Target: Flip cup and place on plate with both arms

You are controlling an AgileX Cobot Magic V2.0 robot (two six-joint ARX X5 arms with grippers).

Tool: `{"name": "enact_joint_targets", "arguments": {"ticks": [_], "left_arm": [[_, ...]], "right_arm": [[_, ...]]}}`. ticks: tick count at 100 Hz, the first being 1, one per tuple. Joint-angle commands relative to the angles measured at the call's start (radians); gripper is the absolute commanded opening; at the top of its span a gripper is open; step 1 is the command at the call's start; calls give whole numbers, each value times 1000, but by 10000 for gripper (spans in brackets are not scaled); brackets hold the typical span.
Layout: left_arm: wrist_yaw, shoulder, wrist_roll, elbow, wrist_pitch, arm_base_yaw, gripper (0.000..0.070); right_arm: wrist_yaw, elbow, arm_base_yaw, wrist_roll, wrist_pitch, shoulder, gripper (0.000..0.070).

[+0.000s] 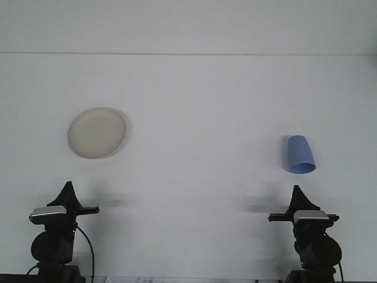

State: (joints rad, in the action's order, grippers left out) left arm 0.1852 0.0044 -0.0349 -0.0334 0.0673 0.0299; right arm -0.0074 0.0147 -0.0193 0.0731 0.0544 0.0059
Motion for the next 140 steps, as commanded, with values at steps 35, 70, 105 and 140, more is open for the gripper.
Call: {"name": "enact_joint_targets", "arguments": {"ticks": [35, 70, 105, 140], "left_arm": [[2, -2, 5, 19, 14, -2, 15], [2, -2, 5, 19, 14, -2, 15], [2, -2, 5, 19, 14, -2, 15], [2, -2, 5, 19, 14, -2, 15]], "right_arm": [[54, 98, -1, 322, -40, 4, 3], [201, 560, 1, 60, 239, 381, 479], [212, 687, 109, -111, 394, 764, 479], [81, 686, 215, -190, 325, 1067, 478]]}}
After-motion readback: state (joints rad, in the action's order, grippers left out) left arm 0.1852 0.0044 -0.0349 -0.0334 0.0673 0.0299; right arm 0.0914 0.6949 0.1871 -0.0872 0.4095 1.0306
